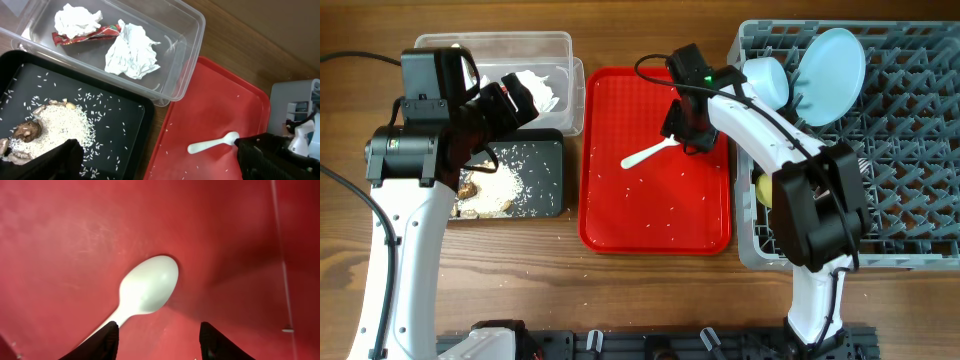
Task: Sort waste into correct bins and load items into the dishwasher rack
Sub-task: 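Grasp the white spoon on the red tray with the right gripper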
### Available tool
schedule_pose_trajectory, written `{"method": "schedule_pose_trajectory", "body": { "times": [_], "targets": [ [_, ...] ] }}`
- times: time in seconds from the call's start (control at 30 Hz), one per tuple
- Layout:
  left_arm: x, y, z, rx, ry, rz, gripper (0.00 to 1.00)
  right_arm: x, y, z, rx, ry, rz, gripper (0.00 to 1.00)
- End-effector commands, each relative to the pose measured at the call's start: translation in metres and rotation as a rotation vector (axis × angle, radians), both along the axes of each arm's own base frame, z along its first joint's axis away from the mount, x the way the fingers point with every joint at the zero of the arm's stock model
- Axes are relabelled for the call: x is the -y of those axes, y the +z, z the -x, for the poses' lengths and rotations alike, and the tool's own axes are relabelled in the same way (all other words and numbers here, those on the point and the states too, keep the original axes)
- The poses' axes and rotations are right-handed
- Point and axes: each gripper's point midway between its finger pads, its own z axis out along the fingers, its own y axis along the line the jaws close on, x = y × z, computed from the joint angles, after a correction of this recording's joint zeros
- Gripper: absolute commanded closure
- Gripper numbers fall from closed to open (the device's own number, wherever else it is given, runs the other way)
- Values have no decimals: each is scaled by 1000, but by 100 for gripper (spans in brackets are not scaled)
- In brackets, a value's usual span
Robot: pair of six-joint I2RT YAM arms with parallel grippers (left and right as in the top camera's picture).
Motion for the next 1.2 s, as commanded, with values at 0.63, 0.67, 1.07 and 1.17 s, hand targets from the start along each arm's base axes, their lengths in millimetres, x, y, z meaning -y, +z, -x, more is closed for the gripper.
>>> {"method": "schedule_pose_trajectory", "body": {
  "times": [0.63, 0.67, 1.07, 1.17],
  "targets": [
    [-4, 11, -2, 32, 2, -20, 0, -9, -59, -9, 12, 40, -5, 66],
    [-4, 11, -2, 32, 2, -20, 0, -9, -59, -9, 16, 51, -3, 70],
    [-4, 11, -2, 32, 2, -20, 0, -31, -25, -19, 96, 282, -82, 96],
    [-4, 11, -2, 32, 2, -20, 0, -36, 36, -24, 190, 361, -106, 96]
  ]
}}
